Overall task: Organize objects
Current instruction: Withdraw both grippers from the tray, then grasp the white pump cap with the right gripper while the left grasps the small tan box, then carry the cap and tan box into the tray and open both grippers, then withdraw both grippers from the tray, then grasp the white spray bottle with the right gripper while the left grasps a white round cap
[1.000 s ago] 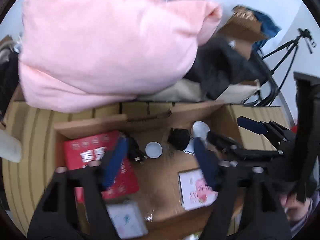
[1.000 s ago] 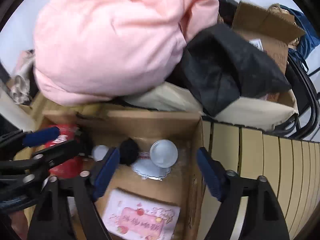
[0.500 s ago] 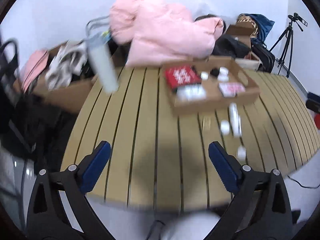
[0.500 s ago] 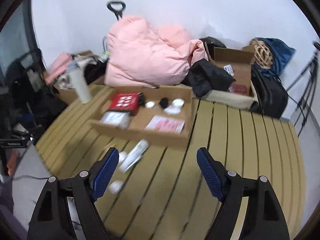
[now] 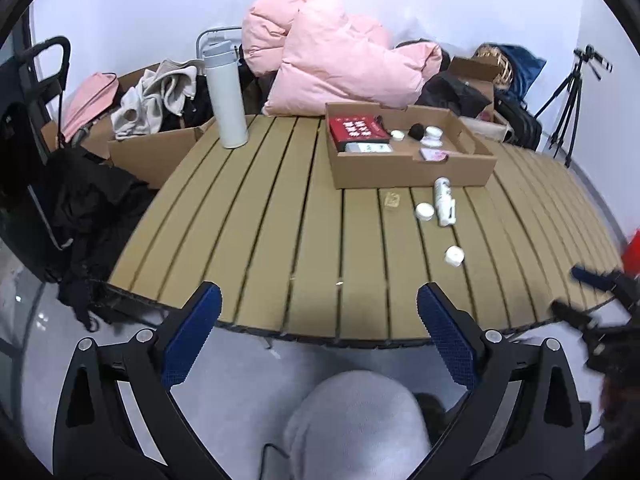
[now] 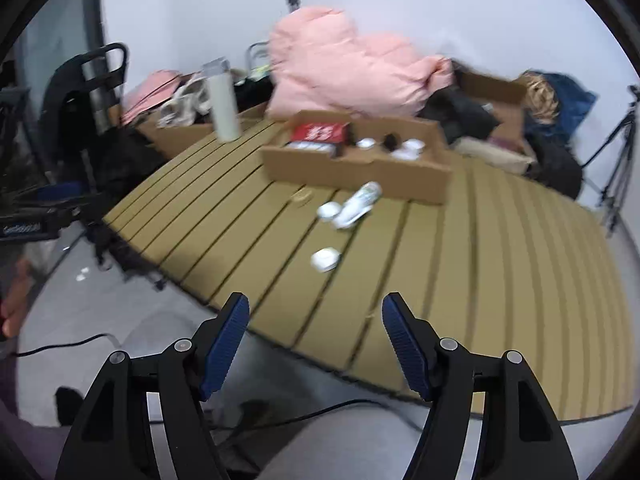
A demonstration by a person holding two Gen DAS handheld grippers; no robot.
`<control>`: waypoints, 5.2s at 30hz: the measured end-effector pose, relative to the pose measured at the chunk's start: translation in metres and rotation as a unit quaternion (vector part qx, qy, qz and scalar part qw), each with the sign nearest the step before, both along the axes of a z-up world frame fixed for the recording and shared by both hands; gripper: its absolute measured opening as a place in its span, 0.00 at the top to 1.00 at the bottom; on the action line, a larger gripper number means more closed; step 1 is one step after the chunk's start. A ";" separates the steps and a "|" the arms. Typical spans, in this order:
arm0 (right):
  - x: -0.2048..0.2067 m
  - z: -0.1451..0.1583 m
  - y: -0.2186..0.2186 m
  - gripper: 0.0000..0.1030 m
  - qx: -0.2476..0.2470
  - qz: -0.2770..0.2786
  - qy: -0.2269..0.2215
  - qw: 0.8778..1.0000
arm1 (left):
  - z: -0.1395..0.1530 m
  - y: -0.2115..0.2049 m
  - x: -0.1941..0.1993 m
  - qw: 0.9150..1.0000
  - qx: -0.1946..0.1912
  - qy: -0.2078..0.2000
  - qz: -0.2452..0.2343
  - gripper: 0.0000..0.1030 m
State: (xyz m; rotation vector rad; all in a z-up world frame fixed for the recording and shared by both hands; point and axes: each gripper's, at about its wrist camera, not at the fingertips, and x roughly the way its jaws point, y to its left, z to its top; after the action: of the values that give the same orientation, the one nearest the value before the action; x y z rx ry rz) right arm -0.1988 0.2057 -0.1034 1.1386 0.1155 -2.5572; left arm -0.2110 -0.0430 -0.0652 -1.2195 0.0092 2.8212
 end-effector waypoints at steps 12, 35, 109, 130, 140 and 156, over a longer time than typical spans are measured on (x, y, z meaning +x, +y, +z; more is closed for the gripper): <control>-0.058 -0.057 -0.019 0.29 0.023 0.038 0.013 0.999 | -0.059 0.051 -0.074 0.996 0.011 0.023 -0.089 0.18; -0.130 -0.109 -0.025 0.72 0.031 0.050 -0.056 0.997 | -0.144 0.101 -0.215 0.993 0.012 -0.062 -0.103 0.83; -0.433 -0.036 0.058 0.17 -0.005 -0.065 -0.208 0.976 | -0.064 0.158 -0.350 0.971 0.002 -0.234 -0.042 0.26; -0.135 0.142 0.101 0.17 -0.005 0.002 -0.060 0.998 | 0.103 0.011 -0.088 0.997 0.002 -0.041 -0.069 0.00; -0.001 0.116 0.122 0.17 0.003 -0.029 -0.005 1.000 | 0.093 -0.019 0.014 0.997 0.020 0.042 -0.059 0.00; -0.065 -0.010 0.062 0.19 -0.033 -0.052 -0.055 0.997 | -0.052 0.073 -0.059 0.989 0.009 0.015 -0.146 0.04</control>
State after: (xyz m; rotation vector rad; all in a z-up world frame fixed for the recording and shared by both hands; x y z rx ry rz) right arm -0.2634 0.2679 -0.1135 1.2873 -0.0563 -2.5591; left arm -0.2703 0.0303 -0.1176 -1.0742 0.1506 2.5797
